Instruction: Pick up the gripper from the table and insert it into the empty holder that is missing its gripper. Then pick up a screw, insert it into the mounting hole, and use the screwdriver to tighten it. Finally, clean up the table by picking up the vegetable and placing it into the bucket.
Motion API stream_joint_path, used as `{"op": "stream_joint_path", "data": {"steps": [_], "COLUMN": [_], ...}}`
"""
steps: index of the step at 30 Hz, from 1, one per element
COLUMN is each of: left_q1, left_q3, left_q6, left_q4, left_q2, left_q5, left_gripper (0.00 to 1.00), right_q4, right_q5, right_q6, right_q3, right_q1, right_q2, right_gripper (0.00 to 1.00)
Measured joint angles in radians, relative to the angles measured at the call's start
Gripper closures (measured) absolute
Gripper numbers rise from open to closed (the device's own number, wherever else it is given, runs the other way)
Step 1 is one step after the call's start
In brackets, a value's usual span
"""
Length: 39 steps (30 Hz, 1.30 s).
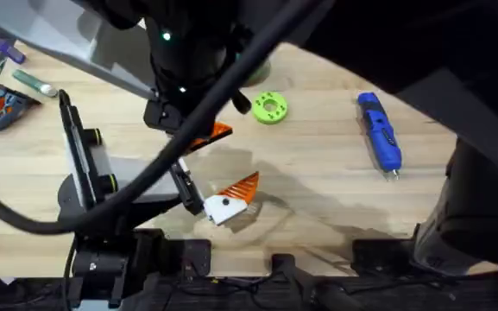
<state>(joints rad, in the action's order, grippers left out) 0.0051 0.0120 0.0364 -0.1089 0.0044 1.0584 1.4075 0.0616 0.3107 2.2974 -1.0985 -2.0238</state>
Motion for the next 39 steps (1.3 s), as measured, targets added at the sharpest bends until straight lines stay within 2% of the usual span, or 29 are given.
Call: {"op": "stream_joint_path", "data": {"steps": [39], "left_q1": [0.000], "left_q3": [0.000], "left_q6": [0.000], "left_q4": [0.000], "left_q2": [0.000], "left_q5": [0.000], "left_gripper": [0.015], "right_q4": [-0.005], "right_q5": [-0.002], "right_q6": [0.000], "right_q3": [0.000], "right_q1": [0.000], "right_q2": [-0.001], "right_gripper": [0.995]}}
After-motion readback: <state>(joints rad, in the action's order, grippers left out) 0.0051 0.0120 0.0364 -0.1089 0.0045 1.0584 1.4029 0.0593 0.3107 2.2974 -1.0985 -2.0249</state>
